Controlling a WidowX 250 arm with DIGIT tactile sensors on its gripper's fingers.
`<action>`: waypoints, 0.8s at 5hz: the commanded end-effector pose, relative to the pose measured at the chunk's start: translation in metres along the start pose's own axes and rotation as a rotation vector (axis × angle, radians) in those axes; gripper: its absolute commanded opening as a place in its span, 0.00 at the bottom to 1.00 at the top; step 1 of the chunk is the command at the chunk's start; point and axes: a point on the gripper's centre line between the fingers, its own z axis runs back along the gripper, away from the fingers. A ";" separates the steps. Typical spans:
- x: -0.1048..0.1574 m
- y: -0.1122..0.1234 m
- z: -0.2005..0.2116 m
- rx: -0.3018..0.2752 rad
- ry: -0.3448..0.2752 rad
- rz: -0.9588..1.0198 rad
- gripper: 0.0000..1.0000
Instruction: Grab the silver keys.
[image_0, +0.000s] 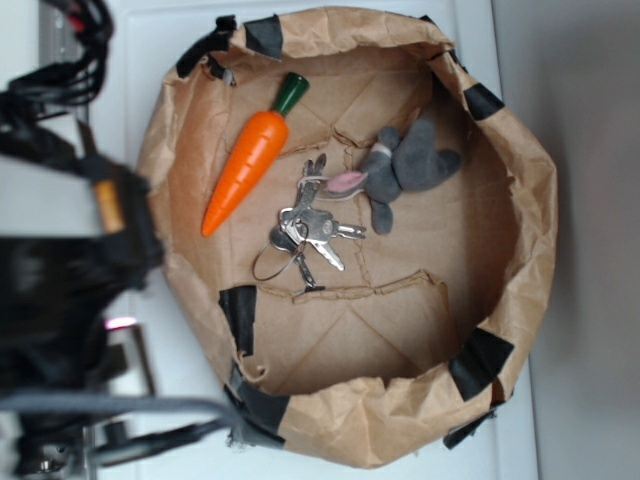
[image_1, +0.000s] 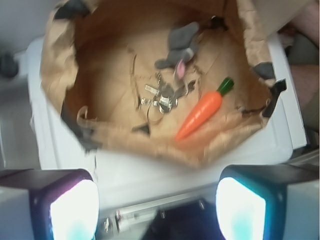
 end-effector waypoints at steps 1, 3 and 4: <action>0.031 -0.002 -0.022 -0.005 -0.108 0.197 1.00; 0.059 -0.006 -0.067 0.041 -0.058 0.360 1.00; 0.062 -0.007 -0.091 0.050 -0.027 0.381 1.00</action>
